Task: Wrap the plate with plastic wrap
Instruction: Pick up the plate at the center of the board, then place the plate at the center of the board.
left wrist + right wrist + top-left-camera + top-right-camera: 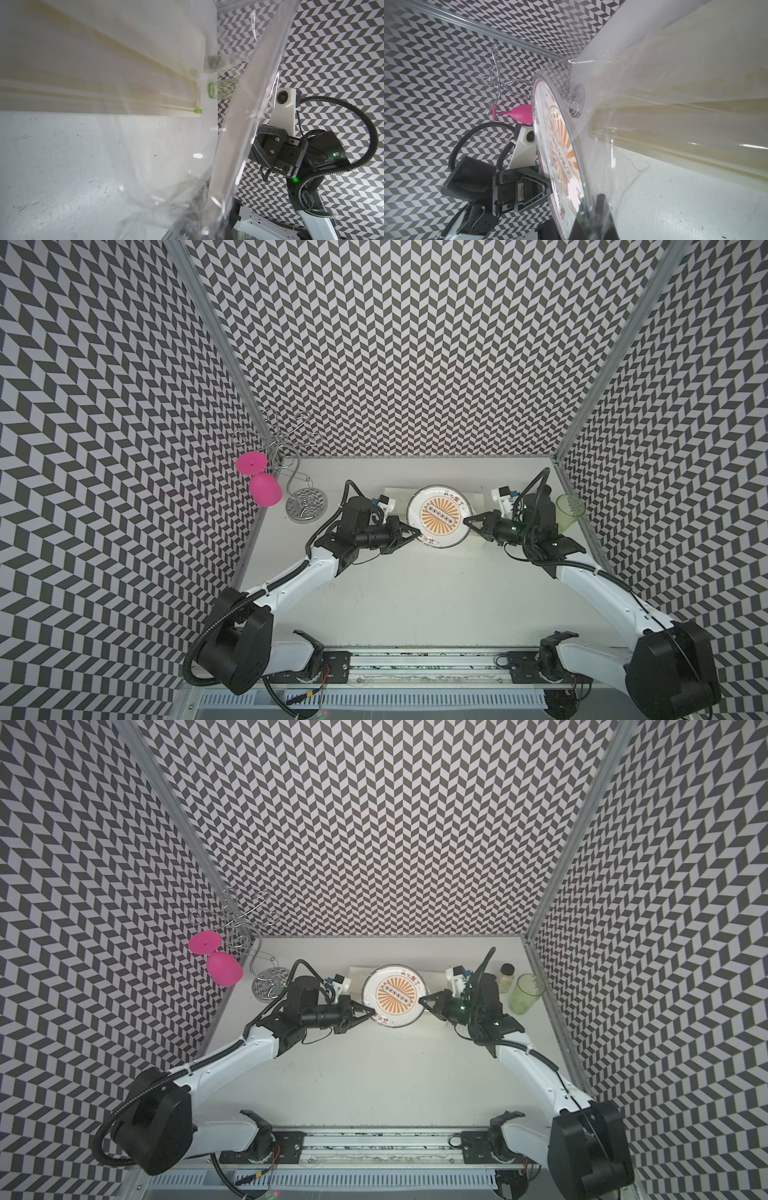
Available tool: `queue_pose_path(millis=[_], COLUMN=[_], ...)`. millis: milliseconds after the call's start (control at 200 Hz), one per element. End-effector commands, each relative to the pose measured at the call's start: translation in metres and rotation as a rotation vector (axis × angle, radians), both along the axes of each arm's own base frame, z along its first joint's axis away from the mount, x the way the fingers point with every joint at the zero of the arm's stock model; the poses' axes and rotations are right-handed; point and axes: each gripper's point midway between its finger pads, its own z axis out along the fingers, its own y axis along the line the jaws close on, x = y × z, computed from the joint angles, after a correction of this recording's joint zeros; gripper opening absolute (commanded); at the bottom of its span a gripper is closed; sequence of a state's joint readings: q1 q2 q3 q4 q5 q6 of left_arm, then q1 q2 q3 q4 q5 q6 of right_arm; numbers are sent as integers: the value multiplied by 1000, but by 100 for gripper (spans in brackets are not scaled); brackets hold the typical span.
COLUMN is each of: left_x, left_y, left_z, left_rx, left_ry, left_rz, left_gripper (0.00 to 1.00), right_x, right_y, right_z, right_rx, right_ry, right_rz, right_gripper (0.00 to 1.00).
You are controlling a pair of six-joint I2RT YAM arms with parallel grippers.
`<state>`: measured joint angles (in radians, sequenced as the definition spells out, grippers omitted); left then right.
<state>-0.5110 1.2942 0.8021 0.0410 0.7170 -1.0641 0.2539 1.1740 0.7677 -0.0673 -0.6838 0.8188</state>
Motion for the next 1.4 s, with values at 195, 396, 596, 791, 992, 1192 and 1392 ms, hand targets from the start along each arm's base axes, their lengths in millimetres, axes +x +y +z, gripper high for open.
queue_pose_path(millis=[195, 396, 596, 791, 992, 1192, 1392], left_x=[-71, -112, -150, -171, -176, -176, -172], left_y=[3, 20, 28, 35, 36, 38, 39], left_z=[-31, -89, -128, -151, -165, -177, -182], left_rx=[46, 106, 136, 150, 178, 210, 243], left_ry=[-37, 88, 201, 275, 298, 319, 314], left_rz=[-129, -133, -162, -176, -188, -183, -174], left_gripper=[0, 0, 0, 0, 0, 0, 0], right_x=[-34, -81, -131, -161, -166, -166, -161], right_y=[-6, 1, 6, -3, -12, -17, -18], right_z=[-12, -72, -128, -176, -196, -212, -216], right_rx=[45, 18, -26, -87, -163, -237, -256], right_ry=[-10, 129, 295, 447, 509, 548, 551], right_rz=[-18, -4, 5, -13, -41, -56, -80], right_gripper=[0, 0, 0, 0, 0, 0, 0])
